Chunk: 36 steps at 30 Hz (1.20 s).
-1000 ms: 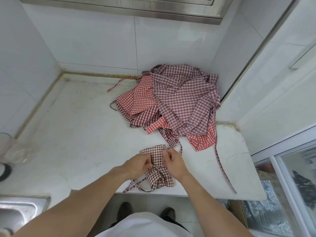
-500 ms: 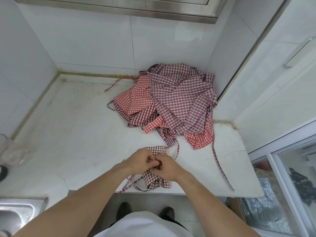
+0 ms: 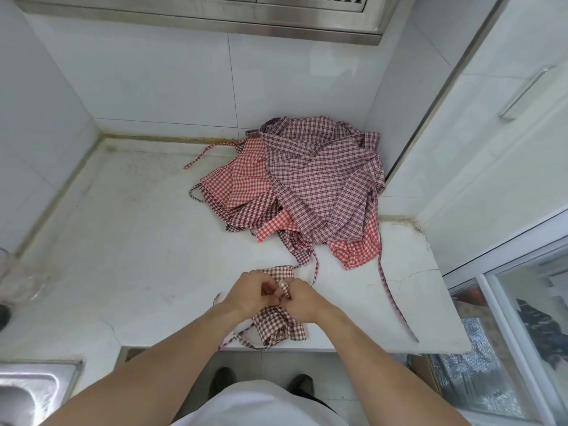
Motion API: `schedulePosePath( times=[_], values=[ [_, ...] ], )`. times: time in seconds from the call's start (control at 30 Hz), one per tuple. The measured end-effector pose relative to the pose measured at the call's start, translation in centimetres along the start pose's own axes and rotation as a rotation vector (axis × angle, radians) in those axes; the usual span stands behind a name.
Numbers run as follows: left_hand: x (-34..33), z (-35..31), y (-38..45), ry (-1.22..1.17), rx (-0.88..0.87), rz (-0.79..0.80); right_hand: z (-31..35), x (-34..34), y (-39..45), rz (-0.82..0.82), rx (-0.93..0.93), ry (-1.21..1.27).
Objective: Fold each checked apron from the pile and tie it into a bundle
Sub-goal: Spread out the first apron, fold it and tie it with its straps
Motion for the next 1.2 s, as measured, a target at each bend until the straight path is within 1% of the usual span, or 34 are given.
schedulePosePath(
  times=[0.1, 0.2, 0.3, 0.33, 0.4, 0.5, 0.53, 0.57, 0.6, 0.63, 0.67, 0.7, 0.73, 0.77, 0.8, 0.83, 0.87, 0.93, 1.03, 1.1, 1.2],
  values=[
    [-0.3, -0.5, 0.2, 0.063, 0.015, -0.027, -0.5, 0.2, 0.2, -0.104, -0.026, 0.019],
    [-0.4, -1.0, 0.4, 0.123, -0.001, -0.099, -0.1, 0.0, -0.2, -0.17, 0.015, 0.086],
    [-0.4, -0.7, 0.3, 0.174, 0.042, -0.168, -0.1, 0.2, -0.6, -0.227, -0.018, 0.241],
    [-0.5, -0.4, 0.1, 0.162, 0.082, -0.194, -0.3, 0.4, -0.8, -0.234, -0.049, 0.308],
    [-0.3, 0.5, -0.3, 0.043, 0.24, -0.236, -0.5, 0.6, -0.9, -0.246, -0.066, 0.339],
    [0.1, 2.2, -0.6, -0.306, 0.561, -0.3, -0.9, 0.5, -0.7, -0.239, -0.056, 0.308],
    [0.5, 2.5, -0.8, -0.383, 0.61, -0.345, -0.7, 0.4, -0.5, -0.23, -0.054, 0.307],
    [0.8, 2.4, -1.1, -0.375, 0.606, -0.436, -0.8, 0.3, -0.5, -0.221, -0.059, 0.319],
    [1.4, 2.2, -1.5, -0.275, 0.515, -0.585, -0.9, 0.2, -0.4, -0.219, -0.061, 0.337],
    [1.8, 1.8, -2.0, -0.118, 0.339, -0.714, -0.9, 0.2, -0.4, -0.221, -0.064, 0.357],
    [2.1, 1.2, -2.4, 0.046, 0.124, -0.761, -0.9, 0.2, -0.5, -0.231, -0.06, 0.373],
    [1.8, 0.7, -2.4, 0.176, -0.075, -0.711, -0.8, 0.3, -0.5, -0.244, -0.049, 0.38],
    [1.3, 0.1, -2.3, 0.258, -0.208, -0.581, -0.8, 0.3, -0.6, -0.26, -0.036, 0.374],
    [0.3, 0.2, -1.7, 0.306, -0.255, -0.413, -0.7, 0.5, -0.6, -0.27, -0.025, 0.37],
    [-0.5, 0.3, -1.4, 0.345, -0.25, -0.265, -0.6, 0.6, -0.8, -0.275, -0.017, 0.38],
    [-1.4, 0.4, -1.2, 0.382, -0.229, -0.153, -0.5, 0.7, -0.9, -0.28, -0.018, 0.41],
    [-1.9, 0.5, -1.0, 0.41, -0.195, -0.08, -0.6, 0.7, -1.0, -0.288, -0.025, 0.455],
    [-2.5, 0.2, -0.9, 0.403, -0.12, -0.033, -0.6, 0.7, -1.2, -0.321, -0.042, 0.53],
    [-2.7, -0.1, -0.6, 0.25, -0.018, -0.022, -1.2, 0.3, -1.4, -0.402, -0.074, 0.594],
    [-2.8, -0.3, -0.4, 0.206, 0.025, -0.002, -1.6, -0.1, -1.5, -0.419, -0.1, 0.668],
    [-3.0, -0.7, -0.3, 0.279, 0.059, 0.053, -2.4, -0.5, -1.4, -0.415, -0.119, 0.746]
  ],
)
Point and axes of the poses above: each hand's wrist, its own y-axis towards the middle knuckle, its own x-axis out of the back of the hand, z = x × y, the point moved 3 cm from there along y, towards the middle knuckle, and after that the axes turned 4 degrees about -y, right-handed, at the moved point
